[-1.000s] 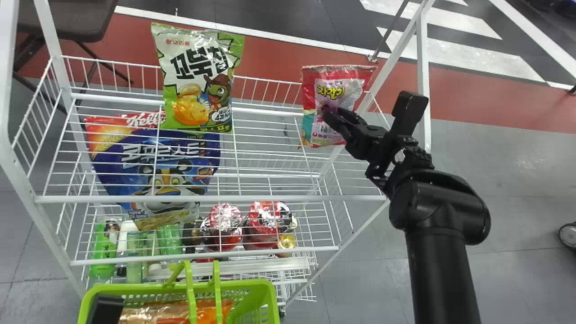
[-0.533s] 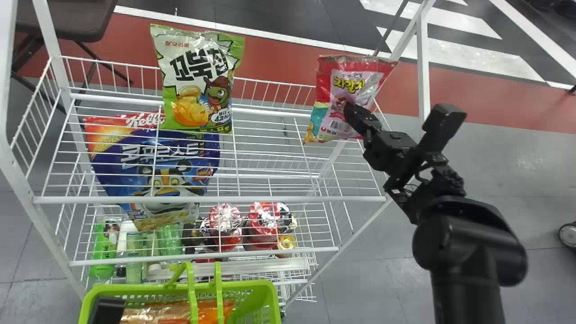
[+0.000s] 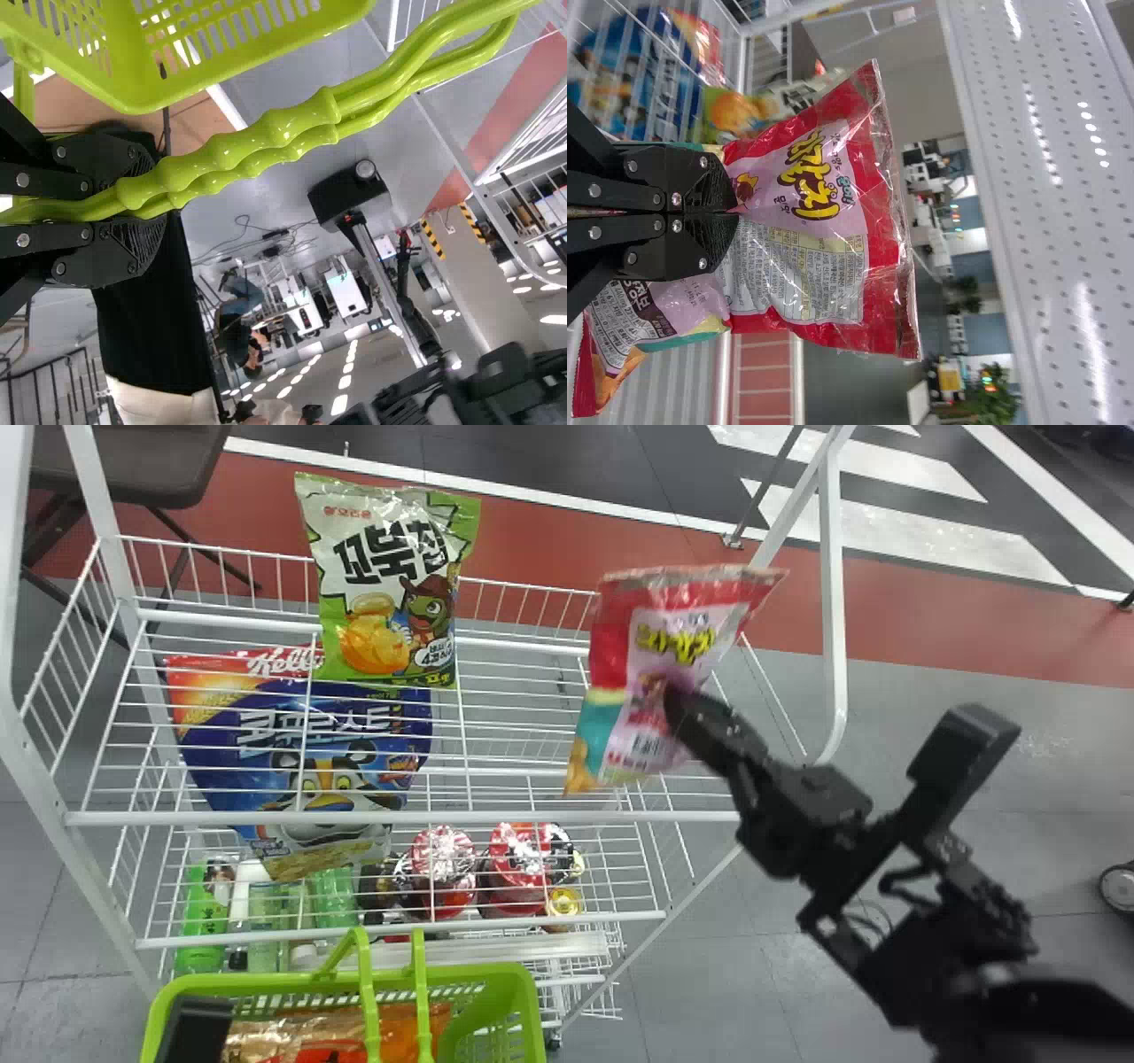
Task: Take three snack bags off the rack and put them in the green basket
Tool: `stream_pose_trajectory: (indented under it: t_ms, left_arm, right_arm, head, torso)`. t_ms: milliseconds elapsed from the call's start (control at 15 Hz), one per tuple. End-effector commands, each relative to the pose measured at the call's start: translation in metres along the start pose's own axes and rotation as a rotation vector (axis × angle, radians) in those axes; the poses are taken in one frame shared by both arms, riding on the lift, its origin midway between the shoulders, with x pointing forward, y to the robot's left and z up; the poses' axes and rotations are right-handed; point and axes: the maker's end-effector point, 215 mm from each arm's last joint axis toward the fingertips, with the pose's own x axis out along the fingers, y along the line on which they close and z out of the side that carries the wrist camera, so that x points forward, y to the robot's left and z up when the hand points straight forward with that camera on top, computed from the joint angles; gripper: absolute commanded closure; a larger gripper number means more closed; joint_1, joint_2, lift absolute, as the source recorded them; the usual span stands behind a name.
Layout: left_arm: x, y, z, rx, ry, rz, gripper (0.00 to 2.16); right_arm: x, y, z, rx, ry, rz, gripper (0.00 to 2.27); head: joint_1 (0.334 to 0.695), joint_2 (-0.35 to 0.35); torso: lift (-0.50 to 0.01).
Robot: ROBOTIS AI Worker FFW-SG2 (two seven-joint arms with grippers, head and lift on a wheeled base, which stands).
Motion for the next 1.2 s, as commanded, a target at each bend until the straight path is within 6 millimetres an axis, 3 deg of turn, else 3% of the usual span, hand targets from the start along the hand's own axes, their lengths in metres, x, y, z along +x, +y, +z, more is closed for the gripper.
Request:
stream_pose_trajectory:
  t_ms: [0, 200, 400, 533, 667, 733, 867, 1133]
  left_arm:
    - [-0.002, 0.002, 0.005, 0.002, -0.013, 0.003, 1.77]
    - [-0.003, 0.003, 0.012, 0.014, -0.027, 0.006, 1.77]
    - [-0.004, 0.004, 0.018, 0.019, -0.034, 0.004, 1.77]
    - [-0.004, 0.005, 0.021, 0.024, -0.037, 0.004, 1.77]
    - [-0.004, 0.005, 0.023, 0.026, -0.036, 0.003, 1.77]
    - [-0.004, 0.005, 0.024, 0.029, -0.037, 0.001, 1.77]
    - [-0.004, 0.005, 0.024, 0.027, -0.036, 0.000, 1.77]
    - [-0.006, 0.005, 0.025, 0.025, -0.038, 0.000, 1.77]
  right_arm:
    - [-0.019, 0.027, -0.073, 0.146, 0.215, 0.039, 2.22]
    - [-0.042, 0.064, -0.154, 0.271, 0.433, 0.086, 2.22]
    - [-0.058, 0.105, -0.215, 0.341, 0.582, 0.162, 2.22]
    - [-0.064, 0.133, -0.248, 0.388, 0.655, 0.215, 2.22]
    - [-0.056, 0.153, -0.268, 0.382, 0.659, 0.254, 2.22]
    - [-0.049, 0.157, -0.273, 0.377, 0.641, 0.263, 2.22]
    - [-0.034, 0.148, -0.287, 0.374, 0.616, 0.240, 2.22]
    - [-0.051, 0.129, -0.320, 0.347, 0.737, 0.154, 2.18]
  head:
    - [0.695, -0.350]
    - [0.695, -0.350]
    - [0.695, -0.350]
    - [0.695, -0.350]
    - [0.695, -0.350]
    - [0.695, -0.350]
    - [0.695, -0.350]
    - [0.695, -0.350]
  torso:
    - [-0.026]
    - [-0.026]
    - [-0.026]
    - [-0.026]
    - [-0.026]
    - [-0.026]
    - [-0.026]
    - [-0.026]
